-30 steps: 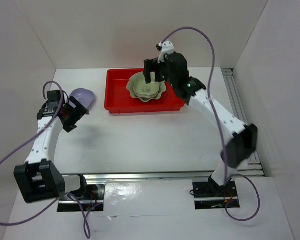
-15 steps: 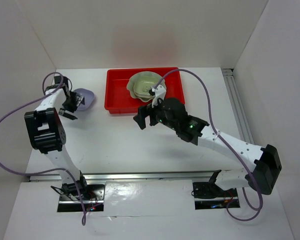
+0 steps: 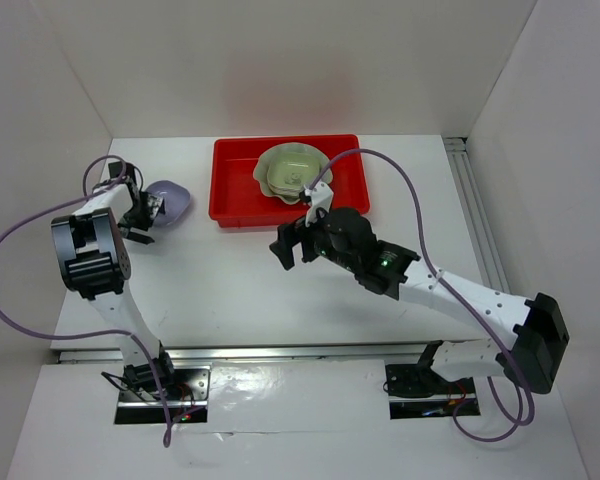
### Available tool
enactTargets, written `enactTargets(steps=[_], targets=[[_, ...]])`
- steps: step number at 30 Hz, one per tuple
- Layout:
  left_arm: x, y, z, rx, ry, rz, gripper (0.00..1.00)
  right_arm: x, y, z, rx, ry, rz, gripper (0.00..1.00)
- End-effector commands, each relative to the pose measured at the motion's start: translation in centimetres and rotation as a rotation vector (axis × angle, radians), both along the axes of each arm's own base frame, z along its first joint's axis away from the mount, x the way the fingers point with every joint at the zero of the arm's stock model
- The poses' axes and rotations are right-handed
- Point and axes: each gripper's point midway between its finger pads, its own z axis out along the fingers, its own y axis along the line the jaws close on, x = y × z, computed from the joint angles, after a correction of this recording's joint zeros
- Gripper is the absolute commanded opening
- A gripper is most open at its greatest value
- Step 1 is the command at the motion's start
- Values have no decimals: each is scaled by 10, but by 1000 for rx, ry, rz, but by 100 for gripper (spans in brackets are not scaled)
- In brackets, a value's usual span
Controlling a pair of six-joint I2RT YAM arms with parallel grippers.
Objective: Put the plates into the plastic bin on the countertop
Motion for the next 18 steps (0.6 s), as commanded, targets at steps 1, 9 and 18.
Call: enactTargets(steps=[1,9,18], targets=[[0,8,0,27,-6,9,97,6,6,9,15,-34,-15,100],[-4,9,-28,-5,153,-12,84,1,12,11,46,-29,7,100],[-21,6,-35,-20,231,0,0,-1,-1,26,59,-55,-36,100]])
